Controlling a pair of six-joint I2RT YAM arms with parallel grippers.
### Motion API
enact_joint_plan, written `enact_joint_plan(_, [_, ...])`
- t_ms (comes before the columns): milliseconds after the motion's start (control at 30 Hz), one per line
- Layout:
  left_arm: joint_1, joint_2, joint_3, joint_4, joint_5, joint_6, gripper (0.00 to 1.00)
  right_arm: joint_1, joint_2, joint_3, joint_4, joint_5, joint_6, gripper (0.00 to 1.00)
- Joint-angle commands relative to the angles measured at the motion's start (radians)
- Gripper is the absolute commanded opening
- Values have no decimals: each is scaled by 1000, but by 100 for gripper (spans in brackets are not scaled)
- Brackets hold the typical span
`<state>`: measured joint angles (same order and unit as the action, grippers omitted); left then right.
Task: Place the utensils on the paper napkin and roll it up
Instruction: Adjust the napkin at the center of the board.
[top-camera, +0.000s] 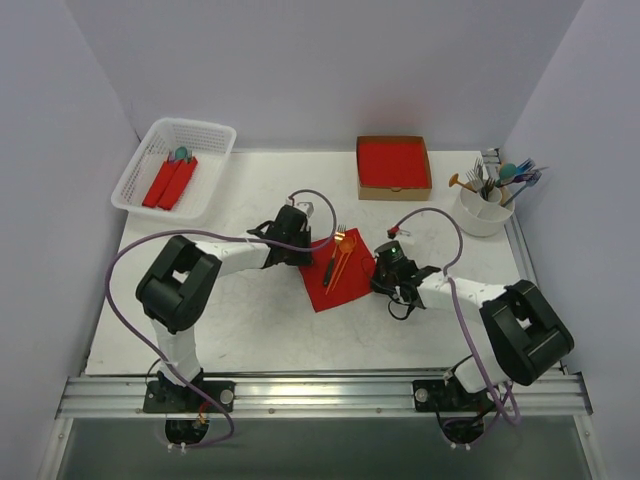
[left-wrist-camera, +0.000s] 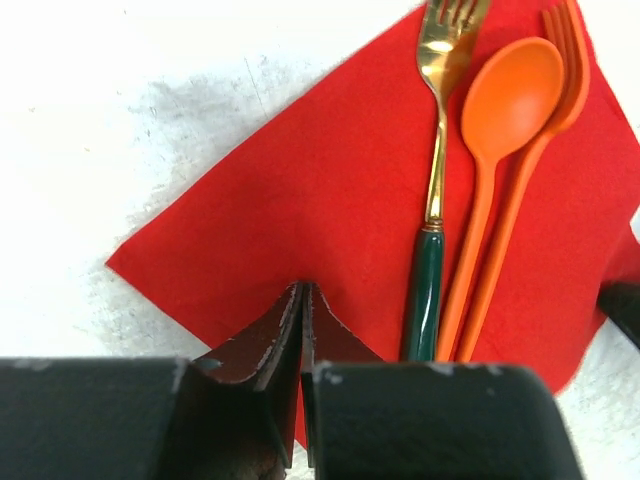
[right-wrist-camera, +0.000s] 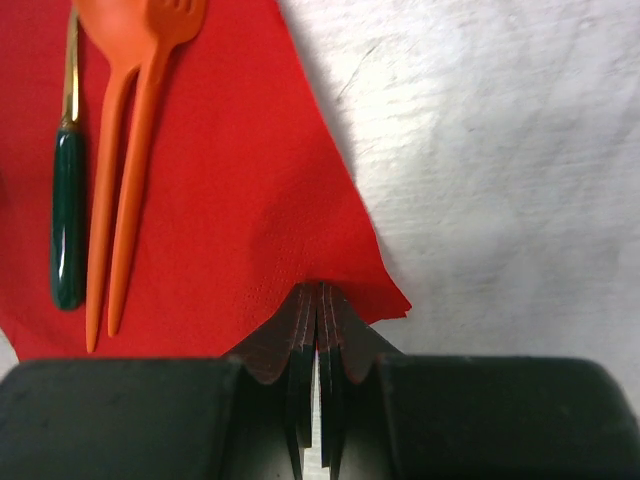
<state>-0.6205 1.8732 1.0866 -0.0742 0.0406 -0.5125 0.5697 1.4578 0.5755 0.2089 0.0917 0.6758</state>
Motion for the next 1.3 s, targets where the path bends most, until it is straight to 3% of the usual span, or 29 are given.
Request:
enact_joint_plan(0, [16,26,45,-87,-33,65,11,48,-22,-28,-75,23,34,0])
enact_joint_plan(367, [34,-22,47,-67,-19,94,11,144,-189,6,-204,92,107,2])
enact_joint_plan(467, [33,-66,39,-68,-15,88,11,144,-209,59,-247,92,41,10])
enact_joint_plan(667, [42,-225,10,-108,-59,69,13,199,-198,102,-102,-81,-185,20])
enact_joint_plan(800, [79,-383,-77,-110,-106,43,32,277,-143,161,-69,-80,-268,26])
enact_joint_plan(833, [120,-487,-149,-89,-117,22,38,339,-63,229,-62,-64,-309,34])
enact_joint_plan(900, [142,-550,-174,-70,-101,-4,38,378,-38,251,-81,-47,-329,38])
enact_joint_plan(1033, [313,-673,-333,-13,10,-90,39,452,96,349,-117,-6,-378,42])
enact_joint_plan(1067, [350,-689,-353,-1,33,-119,49,463,142,365,-129,2,-381,44])
enact_joint_plan(1167, [456,-738,-425,25,126,-167,96,490,212,423,-155,17,-400,45])
enact_joint_plan(1267, [472,-778,-456,60,154,-159,94,501,249,452,-164,10,-410,47])
